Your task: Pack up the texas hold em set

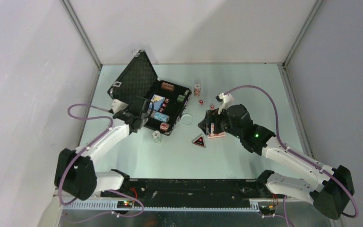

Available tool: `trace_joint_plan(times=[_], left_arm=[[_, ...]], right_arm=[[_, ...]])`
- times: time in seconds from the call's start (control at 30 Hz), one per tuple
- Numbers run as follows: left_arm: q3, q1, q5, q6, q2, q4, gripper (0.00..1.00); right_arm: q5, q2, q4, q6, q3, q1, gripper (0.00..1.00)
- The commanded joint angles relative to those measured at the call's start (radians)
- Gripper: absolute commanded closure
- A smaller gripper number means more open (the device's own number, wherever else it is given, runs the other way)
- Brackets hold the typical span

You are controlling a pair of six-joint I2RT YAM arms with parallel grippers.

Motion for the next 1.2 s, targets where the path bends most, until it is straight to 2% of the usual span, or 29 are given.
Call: trace_joint_plan(times=[0.0,0.13,0.33,0.4,0.43,0.47,0.5,0.53,0.57,0.7,0.77,0.93,1.0,1.07,1.17], left_arm=[[0.093,0.013,0.017,-0.103,0.093,0.055,0.99],[0.123,0.024,0.057,-0.135,0.175,0.063,0.99],[0.142,0.041,0.091,-0.14,0.265,0.098,0.94],[0.148,0.045,0.084,-0.146,0.279,0.086,0.85],[0.149,0.048,0.08,-0.148,0.283,0.076,0.73],[0.15,0.049,0.074,-0.15,0.282,0.07,0.66],[0.15,0.05,0.072,-0.149,0.281,0.066,0.54],[0.15,0.051,0.067,-0.146,0.278,0.06,0.47],[0.15,0.052,0.066,-0.142,0.274,0.059,0.36],[0.157,0.054,0.062,-0.086,0.249,0.042,0.2],[0.162,0.055,0.063,-0.034,0.231,0.033,0.17],[0.159,0.055,0.058,0.126,0.141,0.028,0.18],[0.136,0.054,0.065,0.228,0.09,0.046,0.16],[0.11,0.055,0.086,0.354,0.036,0.061,0.1],[0.052,0.054,0.175,0.577,-0.048,0.109,0.03]], right_arm=[[-0.017,-0.024,0.029,-0.01,-0.002,-0.004,0.28],[-0.021,-0.026,0.015,-0.014,-0.002,-0.004,0.28],[-0.029,-0.047,0.023,-0.012,-0.028,-0.004,0.28],[-0.029,-0.054,0.026,-0.011,-0.034,-0.004,0.28],[-0.029,-0.056,0.027,-0.012,-0.036,-0.005,0.28],[-0.029,-0.055,0.027,-0.013,-0.037,-0.006,0.28],[-0.031,-0.053,0.028,-0.013,-0.037,-0.006,0.28],[-0.035,-0.051,0.03,-0.013,-0.037,-0.006,0.28],[-0.037,-0.046,0.032,-0.012,-0.037,-0.005,0.28],[-0.055,-0.026,0.042,-0.005,-0.038,-0.004,0.27],[-0.067,-0.017,0.05,-0.002,-0.038,-0.002,0.27],[-0.07,-0.005,0.06,-0.003,-0.038,0.006,0.26],[-0.071,0.002,0.063,-0.006,-0.038,0.007,0.26],[-0.087,0.013,0.077,-0.011,-0.04,0.012,0.26],[-0.11,0.027,0.115,-0.021,-0.056,0.023,0.24]])
